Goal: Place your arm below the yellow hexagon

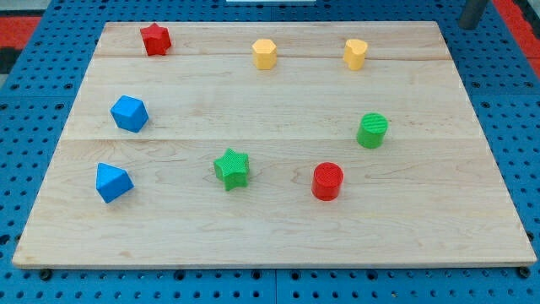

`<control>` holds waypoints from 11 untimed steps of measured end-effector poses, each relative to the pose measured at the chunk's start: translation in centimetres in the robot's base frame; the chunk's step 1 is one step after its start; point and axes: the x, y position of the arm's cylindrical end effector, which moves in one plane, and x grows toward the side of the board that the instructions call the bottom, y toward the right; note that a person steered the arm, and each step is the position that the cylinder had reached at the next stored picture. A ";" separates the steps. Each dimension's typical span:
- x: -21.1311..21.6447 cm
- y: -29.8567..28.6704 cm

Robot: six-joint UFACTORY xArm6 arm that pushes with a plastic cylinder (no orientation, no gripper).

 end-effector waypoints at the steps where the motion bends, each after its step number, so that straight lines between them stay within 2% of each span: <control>1: 0.0 -0.1; 2: 1.6 -2.5; 3: 4.3 -9.4; 4: 5.0 -11.4; 5: 7.9 -11.1; 6: 12.8 -14.8; 8: 10.8 -25.6; 9: 12.0 -28.3; 10: 12.3 -34.7; 11: 11.9 -36.7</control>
